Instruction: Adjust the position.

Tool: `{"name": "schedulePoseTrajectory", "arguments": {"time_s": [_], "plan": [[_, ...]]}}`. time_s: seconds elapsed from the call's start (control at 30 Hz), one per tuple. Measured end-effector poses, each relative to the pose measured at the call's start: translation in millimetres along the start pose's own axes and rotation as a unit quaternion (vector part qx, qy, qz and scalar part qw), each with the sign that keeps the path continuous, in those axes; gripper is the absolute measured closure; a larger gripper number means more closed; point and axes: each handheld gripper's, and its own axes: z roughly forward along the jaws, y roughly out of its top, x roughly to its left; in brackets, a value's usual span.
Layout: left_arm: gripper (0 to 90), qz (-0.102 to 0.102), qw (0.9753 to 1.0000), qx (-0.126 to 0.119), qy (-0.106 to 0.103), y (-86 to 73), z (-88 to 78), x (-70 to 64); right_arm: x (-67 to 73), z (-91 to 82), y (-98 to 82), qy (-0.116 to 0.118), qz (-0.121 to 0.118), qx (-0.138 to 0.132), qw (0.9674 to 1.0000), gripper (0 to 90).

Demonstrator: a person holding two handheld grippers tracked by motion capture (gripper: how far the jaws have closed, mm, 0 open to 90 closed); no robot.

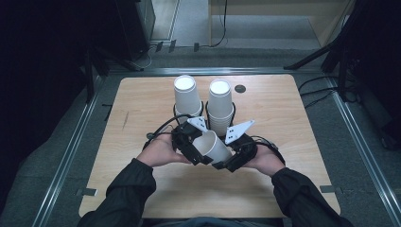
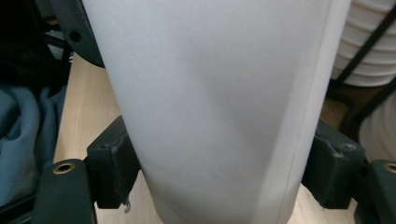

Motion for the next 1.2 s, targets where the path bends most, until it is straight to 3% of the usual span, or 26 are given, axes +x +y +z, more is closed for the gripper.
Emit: {"name": "schedulePoseTrajectory", "arguments": {"time_s": [0.13,0.4,0.47,0.57,0.67,0.93,1.07,1.2], "plan": [[7.5,-0.006,0.9998,-0.011,0.013,-1.1,-4.0,1.2,-2.1,-6.8,-1.0,-0.018,0.011,-0.009,0.9997,23.1],[7.8,-0.03,0.9987,-0.042,0.005,-11.7,-13.4,8.7,-8.8,-24.2,-3.2,-0.038,0.035,-0.028,0.9982,22.9],[13.5,-0.033,0.9984,-0.046,0.008,-15.0,-13.3,10.2,-11.6,-27.7,-3.5,-0.043,0.051,-0.035,0.9972,22.8],[12.9,-0.035,0.9979,-0.052,0.014,-17.7,-13.7,11.2,-13.5,-33.2,-4.9,-0.052,0.06,-0.042,0.9959,22.8],[12.9,-0.04,0.997,-0.064,0.014,-20.4,-15.7,12.4,-14.9,-37.9,-6.8,-0.063,0.062,-0.046,0.9951,22.8],[10.6,-0.053,0.9941,-0.094,0.007,-26.5,-15.9,15.5,-16.6,-42.5,-7.1,-0.062,0.068,-0.059,0.994,22.6],[12.9,-0.033,0.9933,-0.108,0.026,-27.0,-16.2,11.5,-16.8,-42.2,-7.0,-0.066,0.065,-0.06,0.9939,22.6],[12.7,-0.046,0.9917,-0.119,0.011,-27.9,-14.6,12.8,-16.2,-42.9,-6.4,-0.066,0.065,-0.064,0.9936,22.6]]}}
